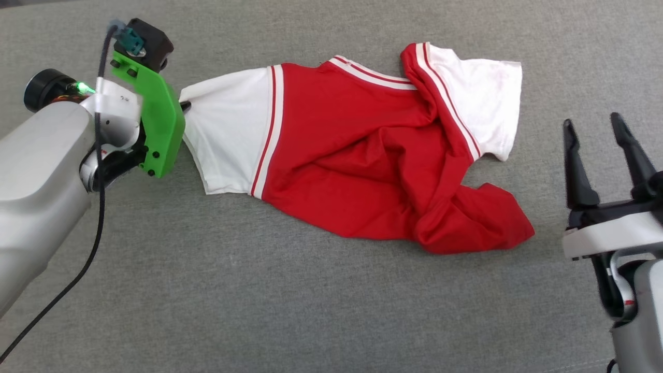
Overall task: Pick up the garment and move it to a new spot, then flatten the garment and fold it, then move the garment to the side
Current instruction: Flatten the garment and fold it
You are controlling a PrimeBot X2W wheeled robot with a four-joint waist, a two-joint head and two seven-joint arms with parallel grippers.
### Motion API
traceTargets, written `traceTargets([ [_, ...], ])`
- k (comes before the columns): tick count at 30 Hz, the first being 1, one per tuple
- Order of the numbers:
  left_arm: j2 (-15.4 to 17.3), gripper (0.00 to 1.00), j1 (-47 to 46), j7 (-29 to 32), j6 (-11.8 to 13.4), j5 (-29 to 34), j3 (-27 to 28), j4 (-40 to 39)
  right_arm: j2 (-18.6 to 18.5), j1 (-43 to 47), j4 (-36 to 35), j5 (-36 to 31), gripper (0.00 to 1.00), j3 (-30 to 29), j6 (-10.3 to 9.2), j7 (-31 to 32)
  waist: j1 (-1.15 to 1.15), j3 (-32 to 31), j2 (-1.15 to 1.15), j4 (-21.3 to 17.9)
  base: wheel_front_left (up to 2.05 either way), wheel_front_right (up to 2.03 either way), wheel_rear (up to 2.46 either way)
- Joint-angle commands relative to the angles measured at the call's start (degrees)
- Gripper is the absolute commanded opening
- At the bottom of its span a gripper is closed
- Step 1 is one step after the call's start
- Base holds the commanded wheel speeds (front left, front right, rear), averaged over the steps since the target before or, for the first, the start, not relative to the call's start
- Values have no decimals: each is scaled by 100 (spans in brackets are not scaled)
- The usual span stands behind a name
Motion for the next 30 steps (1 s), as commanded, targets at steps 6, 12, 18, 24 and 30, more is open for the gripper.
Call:
traceTargets([
  [6,386,0,340,-764,5,-195,237,-314,-424,-302,-394,11,100,-459,-3,447,0,-406,0,470,0,0,0],
  [12,710,0,613,-1090,222,-242,366,-726,-1107,-810,-397,344,100,-494,-3,1282,0,-429,0,718,0,0,0],
  [18,897,0,753,-1256,471,-241,448,-1203,-2061,-1495,-188,977,100,151,-3,2743,0,-277,0,926,0,0,0],
  [24,875,0,725,-1347,648,-147,472,-1577,-2827,-2315,334,2143,100,881,-3,4747,0,-1,0,1115,0,0,0],
  [30,758,0,552,-1450,721,-26,518,-1781,-3164,-2857,651,2932,100,1479,-3,6176,0,331,0,1255,0,0,0],
])
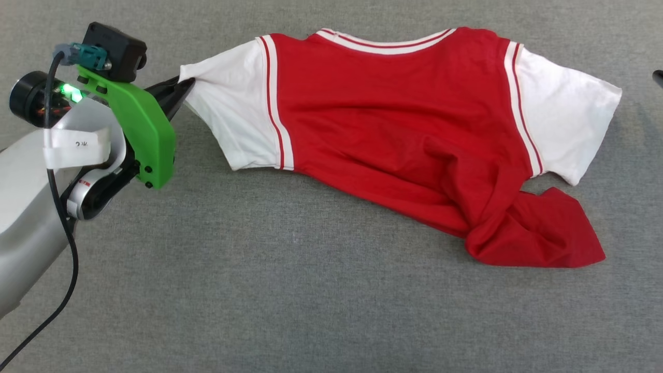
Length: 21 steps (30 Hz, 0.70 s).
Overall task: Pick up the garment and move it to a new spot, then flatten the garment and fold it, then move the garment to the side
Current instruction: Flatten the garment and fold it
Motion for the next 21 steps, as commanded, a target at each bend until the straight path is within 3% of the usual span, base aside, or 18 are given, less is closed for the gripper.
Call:
traceTargets([
  [1,-43,0,-131,-49,44,75,35,-47,-16,-171,76,80,100,99,-4,144,0,243,0,133,0,0,0],
  [7,-117,0,-321,-133,68,185,87,-183,102,-486,499,124,100,353,-4,321,0,558,0,244,0,0,0],
  [20,-253,0,-432,-283,32,234,108,-113,345,-188,1331,217,100,1250,-4,-136,0,761,0,287,0,0,0],
  [21,-254,0,-425,-286,25,233,102,-91,336,-191,1365,238,31,1278,-4,-200,0,740,0,272,0,0,0],
])
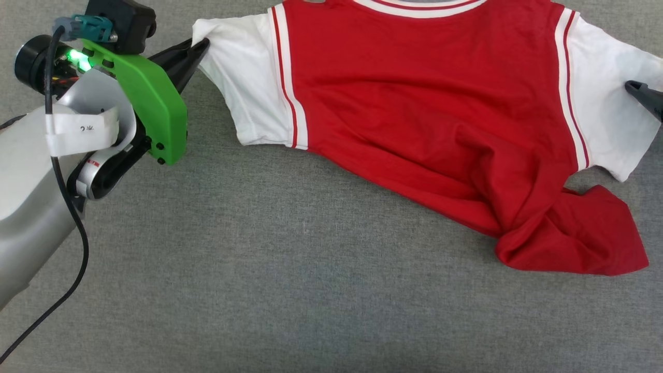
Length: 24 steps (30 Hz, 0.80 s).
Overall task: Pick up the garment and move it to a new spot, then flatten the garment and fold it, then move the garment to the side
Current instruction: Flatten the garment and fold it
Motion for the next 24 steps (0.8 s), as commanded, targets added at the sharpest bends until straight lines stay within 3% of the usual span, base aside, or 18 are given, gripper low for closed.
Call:
traceTargets([
  [1,-30,0,-63,-45,-16,21,5,41,162,255,211,100,0,285,6,-17,0,-56,0,-36,0,0,0],
  [12,-45,0,62,-353,-91,23,16,295,-46,-155,147,101,0,288,6,-1711,0,-827,0,-224,0,0,0],
  [19,97,0,50,-905,162,254,212,89,-289,-165,-178,4,0,116,6,-2792,0,-1370,0,-364,0,0,0],
  [24,205,0,-89,-1205,348,402,405,-305,-404,-171,-538,-130,0,-179,6,-3222,0,-1608,0,-418,0,0,0],
])
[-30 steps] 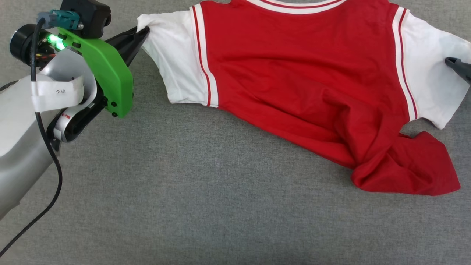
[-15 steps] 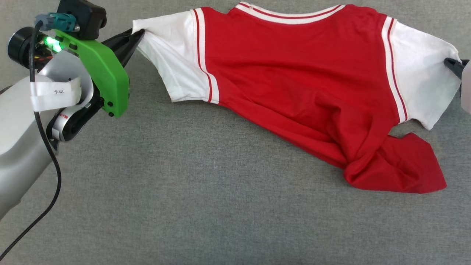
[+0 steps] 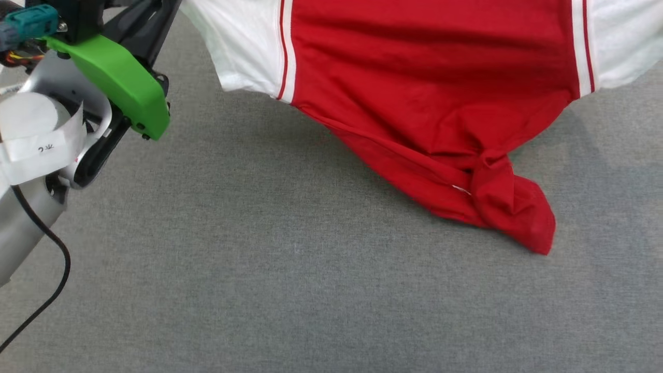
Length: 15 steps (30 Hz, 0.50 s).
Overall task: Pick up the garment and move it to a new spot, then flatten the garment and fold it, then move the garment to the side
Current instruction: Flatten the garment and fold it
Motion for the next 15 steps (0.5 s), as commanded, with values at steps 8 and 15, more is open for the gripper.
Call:
traceTargets([
  [8,126,0,-535,-190,226,220,326,-452,58,-185,-574,-333,0,-603,-4,-248,0,-533,0,-173,0,0,0],
  [15,-12,0,-1022,-59,139,346,368,-329,245,-427,-910,-612,0,-916,-4,-139,0,-605,0,-243,0,0,0],
])
